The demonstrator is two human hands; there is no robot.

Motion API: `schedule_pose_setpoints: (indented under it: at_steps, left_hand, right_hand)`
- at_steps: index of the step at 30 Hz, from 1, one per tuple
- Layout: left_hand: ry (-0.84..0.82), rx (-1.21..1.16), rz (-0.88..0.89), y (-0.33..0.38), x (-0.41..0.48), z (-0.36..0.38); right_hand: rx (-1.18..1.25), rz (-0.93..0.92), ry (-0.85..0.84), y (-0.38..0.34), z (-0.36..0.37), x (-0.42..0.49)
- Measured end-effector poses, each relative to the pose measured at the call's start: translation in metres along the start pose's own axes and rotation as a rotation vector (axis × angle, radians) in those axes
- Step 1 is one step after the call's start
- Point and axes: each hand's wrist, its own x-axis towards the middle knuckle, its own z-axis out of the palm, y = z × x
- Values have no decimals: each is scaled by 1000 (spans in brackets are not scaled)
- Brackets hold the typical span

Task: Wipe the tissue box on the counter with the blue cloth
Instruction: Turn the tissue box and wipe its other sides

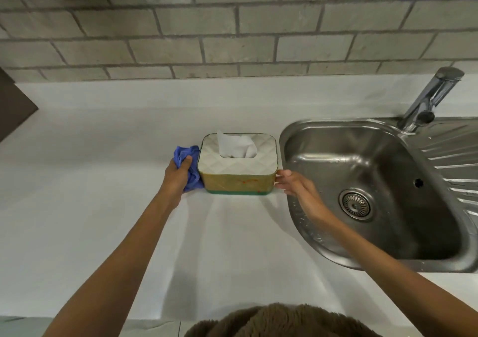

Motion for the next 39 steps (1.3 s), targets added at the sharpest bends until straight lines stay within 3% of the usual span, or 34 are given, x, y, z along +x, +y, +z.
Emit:
schedule_pose_setpoints:
  at_steps: [3,11,23,28,32,35,39]
  left_hand:
    - [-7,4,0,-2,2,-3]
    - [-12,-33,67,-19,-6,-5]
    - [-10,34,159,1,-8,1]
    - [44,164,102,24,2,7]
    - [40,190,52,36,12,9]
    - [24,187,6,43,17,10]
    - [-4,215,-6,53,25,12]
  right_hand:
    - [-27,-8,19,3,-7,5]
    - [-76,-50,-138,12,-2,28]
    - [-15,-93,213,-1,3,29]
    - [-88,-38,215,-16,4,35]
    - [-109,-40,113,-20,-4,36]
    - [-91,-110,-71,-12,-16,31]
    - [-330,-176,-250,-11,-21,36]
